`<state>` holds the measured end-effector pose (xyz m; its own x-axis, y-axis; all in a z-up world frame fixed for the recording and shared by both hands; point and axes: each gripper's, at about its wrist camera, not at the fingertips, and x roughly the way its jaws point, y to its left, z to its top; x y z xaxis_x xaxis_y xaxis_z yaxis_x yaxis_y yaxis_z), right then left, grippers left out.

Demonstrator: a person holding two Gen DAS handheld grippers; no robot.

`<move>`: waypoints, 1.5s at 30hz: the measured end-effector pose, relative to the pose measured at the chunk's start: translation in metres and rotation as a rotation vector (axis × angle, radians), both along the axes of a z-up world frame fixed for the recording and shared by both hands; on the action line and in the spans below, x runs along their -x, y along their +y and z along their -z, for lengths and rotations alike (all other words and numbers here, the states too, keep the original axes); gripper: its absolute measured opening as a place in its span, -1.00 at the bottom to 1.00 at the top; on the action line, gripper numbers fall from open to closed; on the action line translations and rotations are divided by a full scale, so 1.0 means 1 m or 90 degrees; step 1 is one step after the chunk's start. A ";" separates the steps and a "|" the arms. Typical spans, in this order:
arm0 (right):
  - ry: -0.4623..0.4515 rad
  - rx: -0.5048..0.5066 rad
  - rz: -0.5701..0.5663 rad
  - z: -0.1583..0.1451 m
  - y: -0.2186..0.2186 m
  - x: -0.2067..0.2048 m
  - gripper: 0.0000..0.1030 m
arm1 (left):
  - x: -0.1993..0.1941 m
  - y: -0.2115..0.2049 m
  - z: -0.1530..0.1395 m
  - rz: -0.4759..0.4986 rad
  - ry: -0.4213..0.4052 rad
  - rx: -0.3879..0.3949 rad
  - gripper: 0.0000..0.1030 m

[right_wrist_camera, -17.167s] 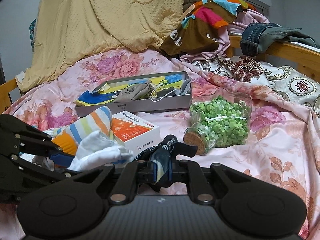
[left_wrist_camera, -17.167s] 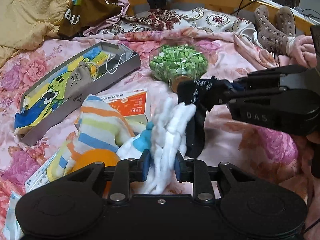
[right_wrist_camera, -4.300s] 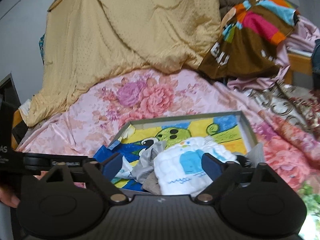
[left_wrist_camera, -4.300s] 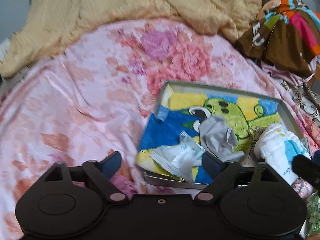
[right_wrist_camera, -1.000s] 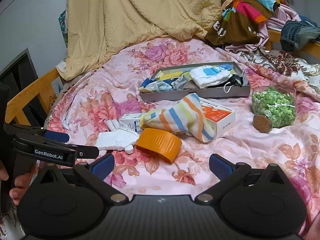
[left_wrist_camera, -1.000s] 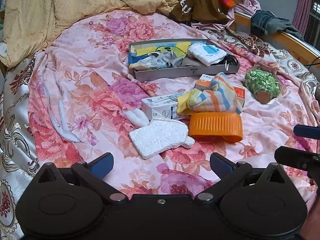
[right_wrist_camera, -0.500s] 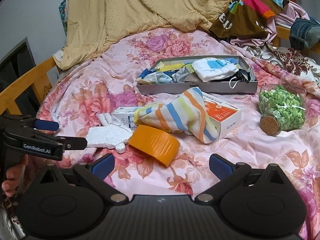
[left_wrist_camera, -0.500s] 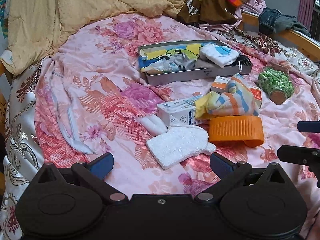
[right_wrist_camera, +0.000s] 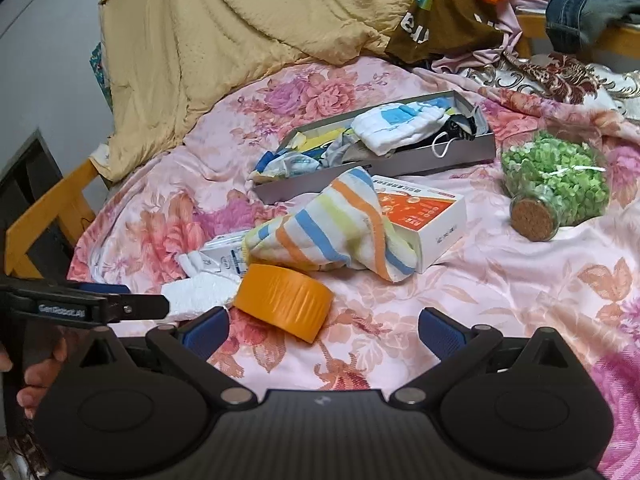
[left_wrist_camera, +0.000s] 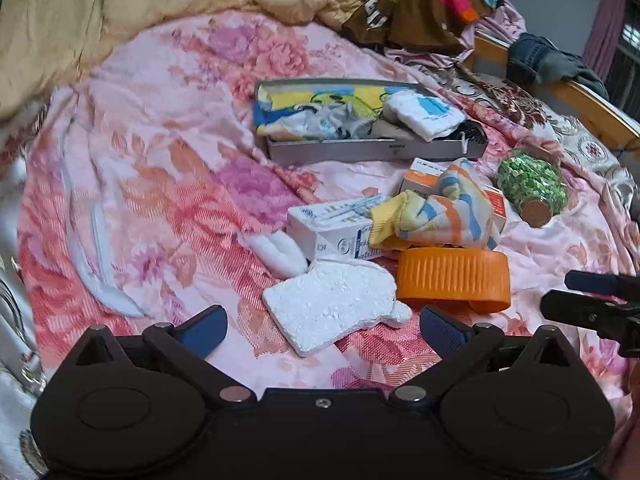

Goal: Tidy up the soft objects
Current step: 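Move both tools toward the white foam piece and orange cup, then grasp the white foam piece with the left gripper while the right gripper grasps the orange cup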

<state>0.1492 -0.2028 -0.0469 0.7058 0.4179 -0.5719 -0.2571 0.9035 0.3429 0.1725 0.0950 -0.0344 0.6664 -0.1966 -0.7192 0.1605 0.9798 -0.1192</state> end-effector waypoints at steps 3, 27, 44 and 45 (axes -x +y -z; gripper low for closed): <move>0.006 -0.008 -0.028 0.002 0.007 -0.005 0.99 | -0.007 0.005 0.003 -0.012 0.016 0.017 0.96; 0.040 -0.062 -0.123 0.021 0.019 -0.037 0.58 | -0.030 0.024 0.023 0.038 0.078 0.153 0.44; 0.060 -0.116 -0.054 0.030 0.002 -0.048 0.58 | -0.033 0.044 0.032 -0.072 0.097 0.338 0.14; 0.065 -0.128 -0.053 0.031 0.000 -0.049 0.58 | -0.034 0.041 0.033 -0.073 0.095 0.341 0.14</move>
<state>0.1983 -0.2024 -0.0783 0.6065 0.5854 -0.5380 -0.2833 0.7914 0.5417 0.2067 0.1364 -0.0670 0.6043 -0.4920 -0.6267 -0.0004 0.7864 -0.6178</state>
